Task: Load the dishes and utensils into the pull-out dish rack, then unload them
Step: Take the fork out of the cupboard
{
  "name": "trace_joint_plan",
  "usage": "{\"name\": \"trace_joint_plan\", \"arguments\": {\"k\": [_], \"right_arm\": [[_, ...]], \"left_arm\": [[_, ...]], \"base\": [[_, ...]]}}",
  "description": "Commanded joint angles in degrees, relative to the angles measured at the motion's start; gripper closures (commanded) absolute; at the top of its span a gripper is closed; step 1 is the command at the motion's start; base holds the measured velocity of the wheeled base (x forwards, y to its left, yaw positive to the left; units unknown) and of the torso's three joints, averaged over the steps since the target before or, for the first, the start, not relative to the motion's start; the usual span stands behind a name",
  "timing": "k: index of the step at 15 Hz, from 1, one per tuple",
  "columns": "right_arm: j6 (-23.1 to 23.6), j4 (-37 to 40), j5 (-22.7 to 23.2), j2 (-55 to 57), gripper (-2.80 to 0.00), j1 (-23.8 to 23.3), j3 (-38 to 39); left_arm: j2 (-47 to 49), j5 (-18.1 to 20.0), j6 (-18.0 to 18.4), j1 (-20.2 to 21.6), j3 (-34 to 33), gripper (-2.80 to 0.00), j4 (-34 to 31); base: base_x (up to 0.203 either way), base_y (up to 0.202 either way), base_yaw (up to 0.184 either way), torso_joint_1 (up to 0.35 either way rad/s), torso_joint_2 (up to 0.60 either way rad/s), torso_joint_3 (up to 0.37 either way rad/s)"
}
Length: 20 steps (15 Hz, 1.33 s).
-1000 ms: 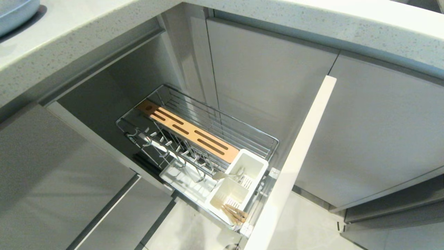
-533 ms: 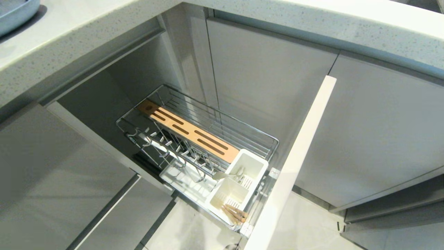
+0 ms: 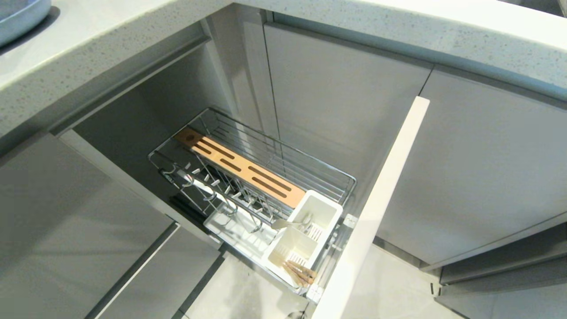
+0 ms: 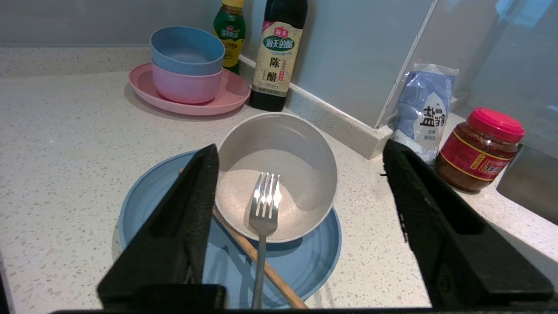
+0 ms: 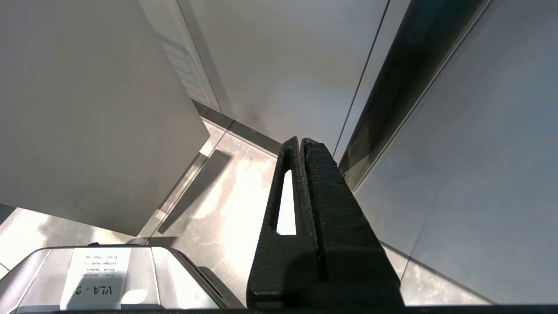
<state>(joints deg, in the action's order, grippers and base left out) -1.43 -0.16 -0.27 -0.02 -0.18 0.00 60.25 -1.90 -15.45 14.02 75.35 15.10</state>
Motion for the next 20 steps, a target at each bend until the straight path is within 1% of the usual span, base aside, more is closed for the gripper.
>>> {"name": "trace_joint_plan", "arguments": {"k": [1, 2, 3, 8, 9, 10, 12, 13, 14, 16, 17, 19, 20], "right_arm": [[0.02, -0.02, 0.00, -0.24, 0.00, 0.01, 0.09], [-0.03, 0.00, 0.00, -0.24, 0.00, 0.01, 0.09], [-0.06, -0.02, 0.00, -0.15, 0.00, 0.01, 0.09], [0.02, -0.02, 0.00, -0.24, 0.00, 0.01, 0.09], [0.02, -0.02, 0.00, -0.24, 0.00, 0.01, 0.09], [-0.05, -0.02, 0.00, -0.23, 0.00, 0.01, 0.09], [0.02, -0.02, 0.00, -0.24, 0.00, 0.01, 0.09], [-0.07, -0.02, 0.00, -0.24, 0.00, 0.01, 0.09], [-0.01, -0.02, 0.00, -0.24, 0.00, 0.01, 0.09], [-0.07, -0.02, 0.00, -0.24, 0.00, 0.01, 0.09], [0.01, -0.02, 0.00, -0.24, 0.00, 0.01, 0.09], [-0.04, -0.02, 0.00, -0.19, 0.00, 0.01, 0.09], [0.00, -0.02, 0.00, -0.24, 0.00, 0.01, 0.09]], "left_arm": [[-0.22, -0.04, -0.19, 0.04, 0.06, -2.80, 0.10], [-0.22, -0.04, -0.19, -0.04, 0.06, -2.80, 0.10], [-0.30, -0.04, -0.12, -0.04, 0.05, 0.00, 0.09], [-1.11, 0.06, -0.42, -0.36, 0.07, 0.00, 0.13], [-1.50, -0.02, -1.25, -1.84, 0.38, 0.00, 0.30], [-1.83, -0.24, -3.32, -3.68, 1.32, 0.00, 0.22], [-2.32, -1.53, -8.71, -7.42, 3.95, 0.00, -0.47], [-2.36, -2.88, -11.09, -10.29, 5.54, 0.00, -1.99], [-2.32, -4.10, -13.25, -13.70, 7.48, 0.00, -4.80], [-2.11, -5.07, -16.88, -20.95, 11.08, 0.00, -12.61], [-1.82, -5.21, -18.12, -25.05, 12.27, 0.00, -16.00], [-0.58, -5.34, -19.29, -33.04, 13.09, 0.00, -20.16], [0.84, -5.37, -19.68, -36.01, 13.22, 0.00, -22.01]], "base": [[0.000, 0.000, 0.000, 0.000, 0.00, 0.000], [0.000, 0.000, 0.000, 0.000, 0.00, 0.000], [0.000, 0.000, 0.000, 0.000, 0.00, 0.000], [0.000, 0.000, 0.000, 0.000, 0.00, 0.000], [0.000, 0.000, 0.000, 0.000, 0.00, 0.000], [0.000, 0.000, 0.000, 0.000, 0.00, 0.000], [0.000, 0.000, 0.000, 0.000, 0.00, 0.000], [0.000, 0.000, 0.000, 0.000, 0.00, 0.000], [0.000, 0.000, 0.000, 0.000, 0.00, 0.000], [0.000, 0.000, 0.000, 0.000, 0.00, 0.000], [0.000, 0.000, 0.000, 0.000, 0.00, 0.000], [0.000, 0.000, 0.000, 0.000, 0.00, 0.000], [0.000, 0.000, 0.000, 0.000, 0.00, 0.000]]}}
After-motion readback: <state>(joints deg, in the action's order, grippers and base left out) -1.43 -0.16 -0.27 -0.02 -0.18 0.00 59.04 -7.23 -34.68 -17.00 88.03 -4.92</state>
